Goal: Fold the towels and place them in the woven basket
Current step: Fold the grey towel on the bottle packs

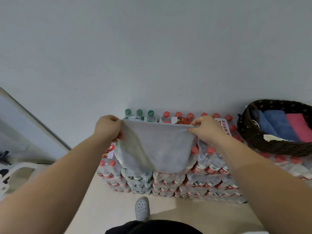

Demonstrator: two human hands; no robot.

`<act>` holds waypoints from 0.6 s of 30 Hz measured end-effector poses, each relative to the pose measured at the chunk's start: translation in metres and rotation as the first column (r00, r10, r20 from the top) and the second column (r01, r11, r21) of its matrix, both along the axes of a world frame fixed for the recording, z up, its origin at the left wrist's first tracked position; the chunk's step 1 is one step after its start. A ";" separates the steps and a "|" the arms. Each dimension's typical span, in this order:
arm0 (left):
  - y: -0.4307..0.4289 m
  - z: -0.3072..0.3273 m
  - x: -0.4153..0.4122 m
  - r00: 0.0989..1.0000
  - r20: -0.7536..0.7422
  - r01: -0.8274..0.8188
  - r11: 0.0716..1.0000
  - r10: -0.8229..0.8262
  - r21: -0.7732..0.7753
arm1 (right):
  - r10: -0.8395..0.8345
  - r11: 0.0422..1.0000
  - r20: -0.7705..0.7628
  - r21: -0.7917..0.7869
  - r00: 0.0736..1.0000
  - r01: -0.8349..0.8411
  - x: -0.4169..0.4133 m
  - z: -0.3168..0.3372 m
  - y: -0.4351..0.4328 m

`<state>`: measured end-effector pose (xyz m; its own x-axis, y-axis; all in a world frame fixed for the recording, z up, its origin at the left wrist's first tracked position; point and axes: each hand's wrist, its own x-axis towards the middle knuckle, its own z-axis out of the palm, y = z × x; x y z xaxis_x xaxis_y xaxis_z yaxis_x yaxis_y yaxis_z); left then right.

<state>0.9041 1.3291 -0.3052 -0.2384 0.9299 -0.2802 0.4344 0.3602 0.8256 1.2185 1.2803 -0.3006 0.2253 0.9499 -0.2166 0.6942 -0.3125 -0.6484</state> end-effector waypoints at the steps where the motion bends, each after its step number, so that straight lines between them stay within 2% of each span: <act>1: 0.009 -0.007 0.002 0.995 0.098 -0.014 0.999 0.018 -0.044 | -0.020 1.000 0.010 -0.023 1.000 0.020 -0.003 -0.005 0.009; 3: 0.026 -0.021 0.006 0.972 0.228 -0.029 0.995 0.051 -0.100 | -0.093 0.993 -0.029 -0.077 0.995 0.090 -0.009 -0.013 0.024; 5: 0.044 -0.034 0.008 0.945 0.321 -0.023 0.992 0.062 -0.122 | -0.212 0.972 -0.153 -0.134 0.965 0.192 -0.016 -0.022 0.037; 7: 0.062 -0.044 0.009 0.919 0.389 0.001 0.989 0.058 -0.149 | -0.357 0.929 -0.292 -0.207 0.887 0.306 -0.020 -0.031 0.050; 10: 0.084 -0.057 0.009 0.898 0.438 0.031 0.985 0.047 -0.170 | -0.528 0.849 -0.449 -0.267 0.721 0.456 -0.025 -0.045 0.067; 13: 0.100 -0.068 0.011 0.884 0.465 0.034 0.983 0.054 -0.179 | -0.597 0.794 -0.531 -0.284 0.601 0.538 -0.027 -0.053 0.081; 18: 0.129 -0.070 0.019 0.868 0.496 0.031 0.994 0.024 -0.103 | -0.621 0.770 -0.560 -0.307 0.549 0.559 -0.027 -0.049 0.110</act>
<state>0.9229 1.4582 -0.3753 -0.0390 0.8894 -0.4554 -0.0204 0.4550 0.8903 1.1919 1.3902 -0.3499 0.5198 0.6234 -0.5842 -0.1970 -0.5779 -0.7920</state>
